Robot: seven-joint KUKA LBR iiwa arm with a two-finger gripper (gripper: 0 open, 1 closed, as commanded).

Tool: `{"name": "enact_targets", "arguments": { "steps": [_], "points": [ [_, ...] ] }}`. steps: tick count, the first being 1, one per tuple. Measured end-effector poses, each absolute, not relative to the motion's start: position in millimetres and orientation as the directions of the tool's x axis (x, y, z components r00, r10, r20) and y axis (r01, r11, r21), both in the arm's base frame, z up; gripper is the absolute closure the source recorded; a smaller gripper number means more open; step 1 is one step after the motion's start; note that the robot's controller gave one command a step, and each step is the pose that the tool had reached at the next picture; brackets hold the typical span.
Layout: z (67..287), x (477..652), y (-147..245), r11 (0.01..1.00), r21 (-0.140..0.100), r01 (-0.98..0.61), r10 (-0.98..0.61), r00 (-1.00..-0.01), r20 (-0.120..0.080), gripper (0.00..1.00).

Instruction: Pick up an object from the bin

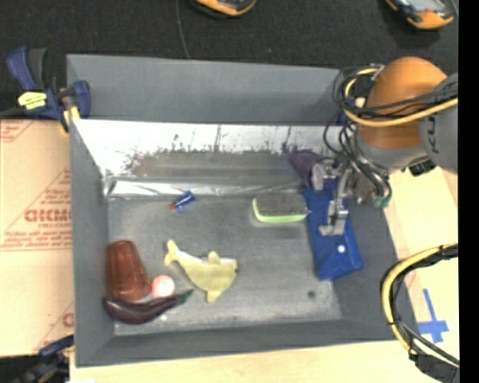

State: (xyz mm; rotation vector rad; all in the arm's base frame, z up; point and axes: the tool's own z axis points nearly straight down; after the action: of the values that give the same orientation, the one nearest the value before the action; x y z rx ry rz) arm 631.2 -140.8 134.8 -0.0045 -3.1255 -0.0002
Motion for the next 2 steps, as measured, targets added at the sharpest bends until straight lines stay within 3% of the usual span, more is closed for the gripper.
{"name": "enact_targets", "arguments": {
  "steps": [1, 2],
  "points": [
    [138, 632.6, -141, 1.0, -0.002, 0.001, 0.001, -1.0, 0.011, 0.0],
    [67, 631.9, -109, 0.999, -0.004, 0.051, 0.051, -0.998, 0.036, 0.0]
  ]
}}
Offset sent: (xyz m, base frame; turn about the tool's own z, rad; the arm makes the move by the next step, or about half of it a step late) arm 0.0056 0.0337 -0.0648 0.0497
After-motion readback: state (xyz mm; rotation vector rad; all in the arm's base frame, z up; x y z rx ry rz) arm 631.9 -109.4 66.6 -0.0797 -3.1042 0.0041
